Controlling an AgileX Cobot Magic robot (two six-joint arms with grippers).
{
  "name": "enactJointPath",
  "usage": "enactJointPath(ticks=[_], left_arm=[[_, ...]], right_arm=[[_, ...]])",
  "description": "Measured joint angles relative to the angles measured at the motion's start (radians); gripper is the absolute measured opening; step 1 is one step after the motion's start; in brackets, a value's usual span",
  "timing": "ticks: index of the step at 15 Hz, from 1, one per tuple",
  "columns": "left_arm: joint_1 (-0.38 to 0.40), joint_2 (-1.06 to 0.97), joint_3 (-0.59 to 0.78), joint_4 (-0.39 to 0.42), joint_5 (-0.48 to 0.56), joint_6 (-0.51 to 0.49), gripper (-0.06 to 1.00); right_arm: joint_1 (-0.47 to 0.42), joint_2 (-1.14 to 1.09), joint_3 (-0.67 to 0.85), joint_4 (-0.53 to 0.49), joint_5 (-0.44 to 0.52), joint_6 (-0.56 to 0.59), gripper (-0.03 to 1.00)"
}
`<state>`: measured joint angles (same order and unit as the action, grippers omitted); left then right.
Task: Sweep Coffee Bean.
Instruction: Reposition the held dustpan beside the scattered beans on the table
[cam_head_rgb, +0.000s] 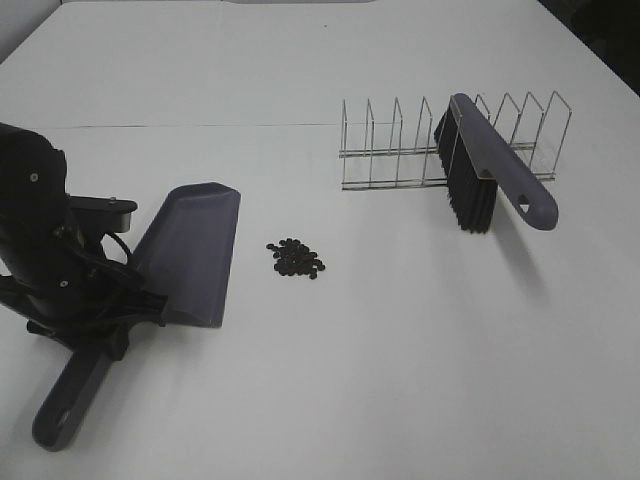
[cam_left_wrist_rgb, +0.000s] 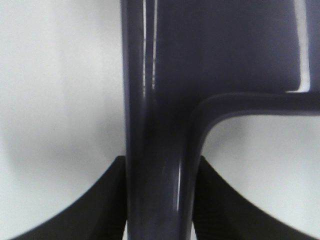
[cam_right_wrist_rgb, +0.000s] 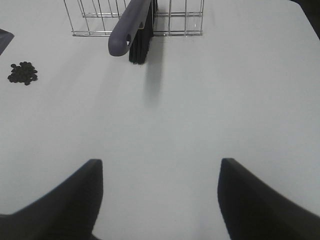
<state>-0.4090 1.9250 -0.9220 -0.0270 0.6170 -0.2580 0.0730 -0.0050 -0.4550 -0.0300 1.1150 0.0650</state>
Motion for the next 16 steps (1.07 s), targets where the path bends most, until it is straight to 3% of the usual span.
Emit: enactJointPath(ticks=[7, 16], left_arm=[[-0.014, 0.009, -0.073, 0.027, 0.047, 0.011, 0.31], [-0.014, 0.056, -0.087, 0.058, 0.012, 0.001, 0.31]], right_arm=[[0.000, 0.000, 0.000, 0.000, 0.000, 0.000, 0.57], [0.000, 0.000, 0.000, 0.000, 0.000, 0.000, 0.57]])
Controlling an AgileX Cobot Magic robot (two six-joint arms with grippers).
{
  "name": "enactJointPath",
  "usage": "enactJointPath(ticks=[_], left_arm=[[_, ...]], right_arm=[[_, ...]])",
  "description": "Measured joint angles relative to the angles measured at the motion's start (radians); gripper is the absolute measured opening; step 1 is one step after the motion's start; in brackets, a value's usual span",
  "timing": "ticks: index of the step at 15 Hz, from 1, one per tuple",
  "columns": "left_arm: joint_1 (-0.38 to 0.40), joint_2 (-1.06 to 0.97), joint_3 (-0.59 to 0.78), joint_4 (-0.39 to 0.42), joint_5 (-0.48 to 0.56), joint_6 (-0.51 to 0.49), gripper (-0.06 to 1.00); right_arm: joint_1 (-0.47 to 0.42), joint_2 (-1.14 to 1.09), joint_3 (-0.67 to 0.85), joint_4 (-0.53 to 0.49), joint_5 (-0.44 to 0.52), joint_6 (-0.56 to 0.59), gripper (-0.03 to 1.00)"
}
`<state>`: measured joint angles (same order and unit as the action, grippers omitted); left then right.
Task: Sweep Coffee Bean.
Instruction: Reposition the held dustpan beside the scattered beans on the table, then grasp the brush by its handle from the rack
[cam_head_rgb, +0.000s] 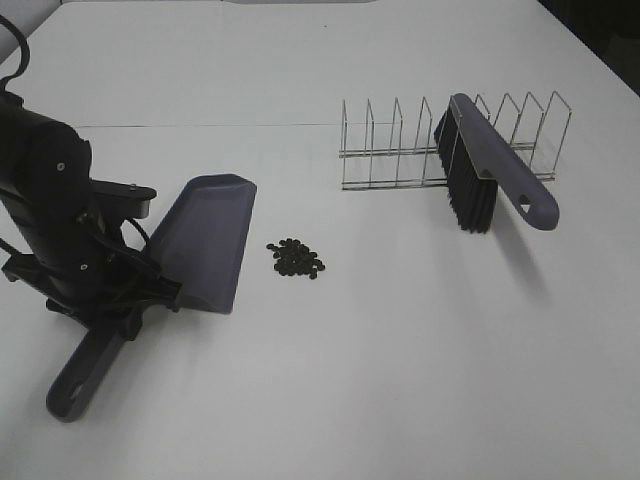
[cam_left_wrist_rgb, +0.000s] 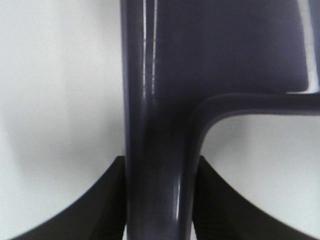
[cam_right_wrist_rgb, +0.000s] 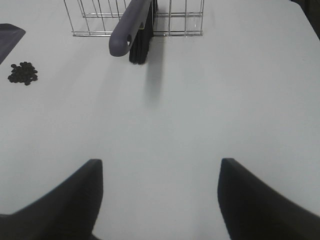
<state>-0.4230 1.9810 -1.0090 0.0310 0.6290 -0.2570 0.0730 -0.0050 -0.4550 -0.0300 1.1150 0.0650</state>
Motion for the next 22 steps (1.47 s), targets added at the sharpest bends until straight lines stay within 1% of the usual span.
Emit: enactJointPath(ticks=[6, 8, 9, 10, 11, 12, 13, 16, 20, 22], left_arm=[[0.000, 0.001, 0.000, 0.002, -0.008, 0.000, 0.31], [0.000, 0.001, 0.000, 0.002, -0.010, 0.000, 0.31], [0.000, 0.001, 0.000, 0.002, -0.010, 0.000, 0.31], [0.000, 0.001, 0.000, 0.002, -0.010, 0.000, 0.31], [0.000, 0.001, 0.000, 0.002, -0.010, 0.000, 0.31], [0.000, 0.001, 0.000, 0.002, -0.010, 0.000, 0.31], [0.000, 0.001, 0.000, 0.002, -0.009, 0.000, 0.31], [0.000, 0.001, 0.000, 0.001, -0.009, 0.000, 0.31], [0.000, 0.001, 0.000, -0.005, -0.008, 0.000, 0.31], [0.000, 0.001, -0.001, -0.010, -0.007, 0.000, 0.31]], right_arm=[[0.000, 0.008, 0.000, 0.000, 0.000, 0.000, 0.57], [0.000, 0.093, -0.011, 0.004, 0.001, 0.023, 0.57], [0.000, 0.129, -0.021, 0.008, 0.001, 0.044, 0.61], [0.000, 0.287, -0.082, 0.040, 0.011, 0.084, 0.85], [0.000, 0.376, -0.119, 0.050, 0.015, 0.082, 0.93], [0.000, 0.451, -0.156, 0.049, 0.011, 0.077, 0.96], [0.000, 0.532, -0.193, 0.041, -0.006, 0.072, 0.98], [0.000, 0.773, -0.295, 0.030, -0.052, 0.038, 0.98], [0.000, 1.140, -0.490, 0.044, -0.056, 0.026, 0.96], [0.000, 1.238, -0.559, 0.045, -0.065, 0.026, 0.96]])
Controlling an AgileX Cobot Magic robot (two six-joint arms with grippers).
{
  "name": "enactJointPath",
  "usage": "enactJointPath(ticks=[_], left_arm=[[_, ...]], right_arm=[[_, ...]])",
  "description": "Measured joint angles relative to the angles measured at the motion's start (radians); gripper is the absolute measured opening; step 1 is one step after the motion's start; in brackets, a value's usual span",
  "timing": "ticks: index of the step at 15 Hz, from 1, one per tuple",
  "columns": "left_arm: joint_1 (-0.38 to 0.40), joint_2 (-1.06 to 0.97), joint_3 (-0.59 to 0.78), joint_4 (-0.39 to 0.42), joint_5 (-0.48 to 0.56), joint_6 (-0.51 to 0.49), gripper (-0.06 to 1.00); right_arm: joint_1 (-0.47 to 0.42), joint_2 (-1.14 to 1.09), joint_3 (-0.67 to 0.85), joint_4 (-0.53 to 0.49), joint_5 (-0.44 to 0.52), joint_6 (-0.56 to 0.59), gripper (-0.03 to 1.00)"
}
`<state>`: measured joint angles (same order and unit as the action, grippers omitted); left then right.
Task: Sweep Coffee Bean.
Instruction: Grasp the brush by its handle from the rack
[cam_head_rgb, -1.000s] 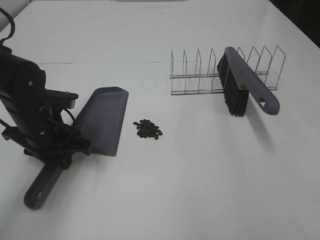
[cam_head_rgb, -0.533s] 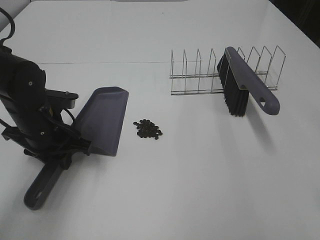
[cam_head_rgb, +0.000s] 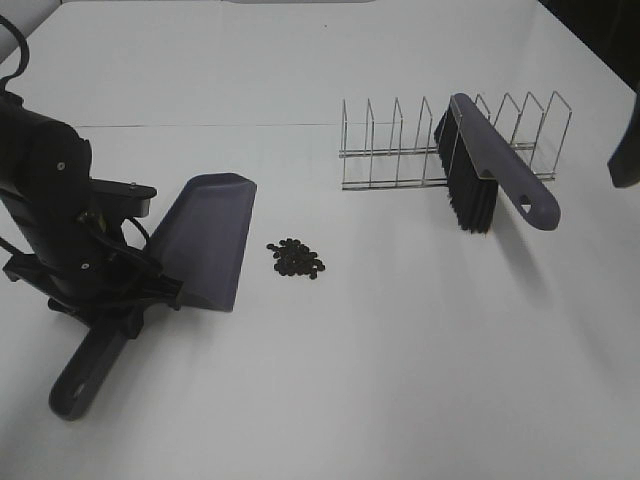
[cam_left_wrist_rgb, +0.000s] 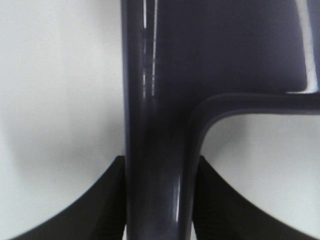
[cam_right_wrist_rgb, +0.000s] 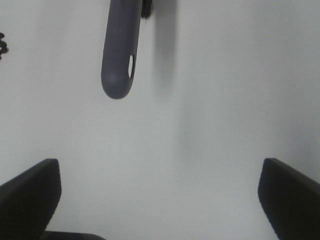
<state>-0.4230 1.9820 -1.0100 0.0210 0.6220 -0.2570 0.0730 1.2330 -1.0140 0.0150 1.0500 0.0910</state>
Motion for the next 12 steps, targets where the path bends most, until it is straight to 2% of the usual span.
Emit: enactJointPath(ticks=[3, 4, 6, 10, 12], left_arm=[[0.000, 0.001, -0.001, -0.001, 0.004, 0.000, 0.31], [0.000, 0.001, -0.001, -0.003, 0.005, 0.000, 0.31], [0.000, 0.001, -0.001, -0.005, 0.005, 0.000, 0.31], [0.000, 0.001, -0.001, -0.006, 0.007, 0.000, 0.31], [0.000, 0.001, -0.001, -0.009, 0.007, 0.000, 0.31]], right_arm=[[0.000, 0.166, -0.129, 0.004, 0.012, -0.029, 0.95], [0.000, 0.302, -0.272, 0.004, 0.096, -0.053, 0.95], [0.000, 0.421, -0.394, 0.004, 0.153, -0.067, 0.95], [0.000, 0.733, -0.710, 0.038, 0.166, -0.091, 0.95], [0.000, 0.862, -0.815, 0.064, 0.166, -0.113, 0.95]])
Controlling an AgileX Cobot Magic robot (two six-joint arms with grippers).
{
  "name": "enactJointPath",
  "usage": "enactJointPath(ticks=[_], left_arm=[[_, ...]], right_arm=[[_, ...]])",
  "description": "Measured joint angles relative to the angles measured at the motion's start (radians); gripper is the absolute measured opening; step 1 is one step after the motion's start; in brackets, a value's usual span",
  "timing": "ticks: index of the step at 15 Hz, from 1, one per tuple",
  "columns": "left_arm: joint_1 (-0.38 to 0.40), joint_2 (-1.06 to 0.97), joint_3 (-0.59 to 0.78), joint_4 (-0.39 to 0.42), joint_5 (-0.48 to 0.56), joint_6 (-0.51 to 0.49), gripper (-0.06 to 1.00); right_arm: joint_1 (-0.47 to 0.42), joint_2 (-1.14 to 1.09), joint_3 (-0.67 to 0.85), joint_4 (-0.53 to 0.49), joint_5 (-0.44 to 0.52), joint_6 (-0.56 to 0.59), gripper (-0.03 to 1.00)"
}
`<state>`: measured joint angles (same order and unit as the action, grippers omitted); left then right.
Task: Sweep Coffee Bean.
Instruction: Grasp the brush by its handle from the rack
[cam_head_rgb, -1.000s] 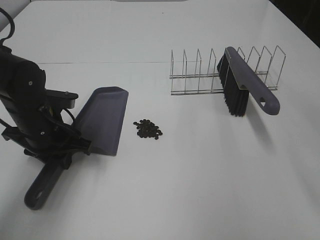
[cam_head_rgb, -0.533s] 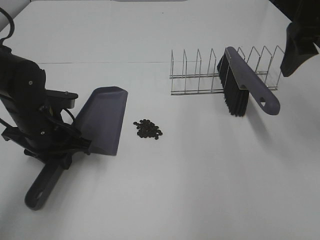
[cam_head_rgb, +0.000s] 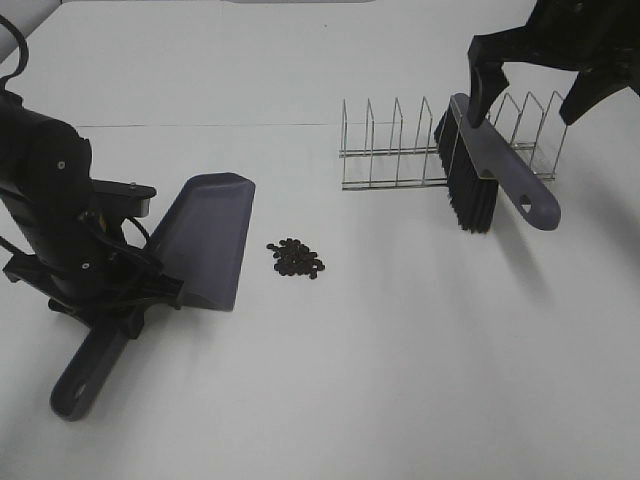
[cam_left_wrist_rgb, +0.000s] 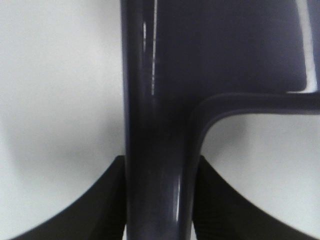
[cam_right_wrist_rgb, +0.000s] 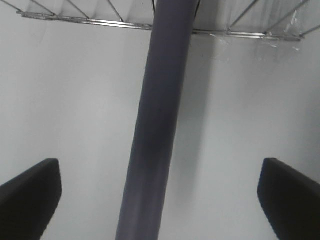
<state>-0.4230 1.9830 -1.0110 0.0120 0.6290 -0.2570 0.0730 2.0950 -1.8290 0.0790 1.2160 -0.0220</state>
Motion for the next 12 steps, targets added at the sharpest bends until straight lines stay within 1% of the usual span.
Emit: enactJointPath(ticks=[2, 5, 9, 12], left_arm=[[0.000, 0.000, 0.000, -0.004, -0.003, 0.000, 0.31], [0.000, 0.000, 0.000, -0.017, -0.009, 0.000, 0.31], [0.000, 0.000, 0.000, -0.020, -0.010, 0.000, 0.31], [0.000, 0.000, 0.000, -0.020, -0.010, 0.000, 0.31]], right_arm=[[0.000, 0.093, -0.073, 0.005, 0.000, -0.004, 0.95], [0.000, 0.189, -0.133, 0.019, 0.001, -0.020, 0.95], [0.000, 0.275, -0.176, 0.019, 0.004, -0.021, 0.94], [0.000, 0.281, -0.181, 0.029, 0.004, -0.021, 0.94]])
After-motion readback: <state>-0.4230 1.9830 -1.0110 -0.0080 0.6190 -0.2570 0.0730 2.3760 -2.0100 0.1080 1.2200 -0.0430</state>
